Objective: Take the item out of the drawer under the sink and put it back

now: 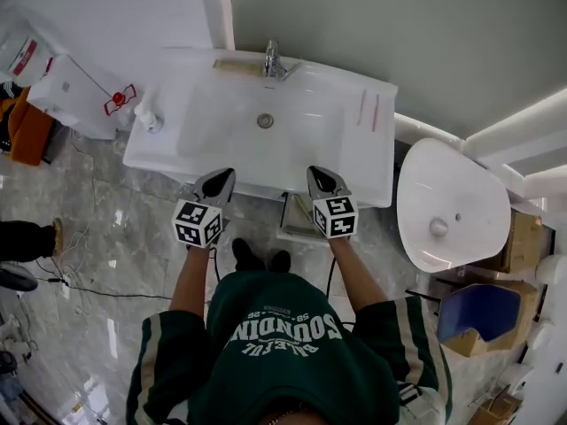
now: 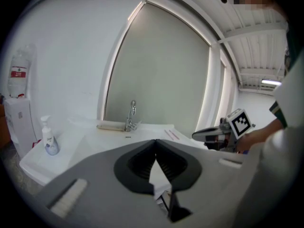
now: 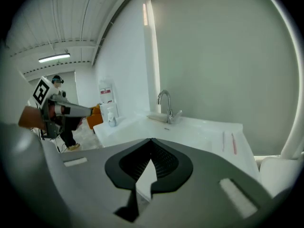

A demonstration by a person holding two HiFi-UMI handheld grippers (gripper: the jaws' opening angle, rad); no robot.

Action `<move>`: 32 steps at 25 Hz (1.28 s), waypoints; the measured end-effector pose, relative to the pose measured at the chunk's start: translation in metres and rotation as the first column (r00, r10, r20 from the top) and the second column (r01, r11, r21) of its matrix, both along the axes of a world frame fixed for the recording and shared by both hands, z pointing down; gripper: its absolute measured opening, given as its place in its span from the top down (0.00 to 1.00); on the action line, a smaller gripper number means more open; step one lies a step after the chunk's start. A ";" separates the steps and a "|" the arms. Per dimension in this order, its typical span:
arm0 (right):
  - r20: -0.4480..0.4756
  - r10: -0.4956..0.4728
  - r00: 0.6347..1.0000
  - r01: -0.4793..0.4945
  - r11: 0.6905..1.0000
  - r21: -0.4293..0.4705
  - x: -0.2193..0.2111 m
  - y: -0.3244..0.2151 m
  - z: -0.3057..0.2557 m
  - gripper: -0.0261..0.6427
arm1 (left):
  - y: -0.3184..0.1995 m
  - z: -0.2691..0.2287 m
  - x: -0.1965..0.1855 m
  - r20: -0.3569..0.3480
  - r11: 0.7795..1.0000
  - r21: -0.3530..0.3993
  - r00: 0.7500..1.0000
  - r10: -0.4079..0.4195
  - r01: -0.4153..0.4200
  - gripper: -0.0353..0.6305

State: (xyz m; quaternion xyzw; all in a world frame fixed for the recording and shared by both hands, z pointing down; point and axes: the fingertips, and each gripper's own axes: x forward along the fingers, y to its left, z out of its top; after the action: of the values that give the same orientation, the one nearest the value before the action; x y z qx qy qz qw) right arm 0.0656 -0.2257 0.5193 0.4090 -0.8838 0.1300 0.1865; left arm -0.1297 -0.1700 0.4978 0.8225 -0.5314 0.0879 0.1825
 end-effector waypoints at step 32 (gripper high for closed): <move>0.122 0.063 0.990 -0.089 0.971 0.223 0.015 -0.026 -0.102 0.96 | -0.032 -0.040 -0.002 0.014 0.995 0.089 0.999 0.043 -0.044 0.87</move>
State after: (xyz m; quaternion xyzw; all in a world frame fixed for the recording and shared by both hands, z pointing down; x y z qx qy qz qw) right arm 0.0809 -0.2517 0.4176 0.4532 -0.8857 0.0579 0.0822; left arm -0.1321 -0.2017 0.4573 0.8408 -0.5177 0.0730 0.1406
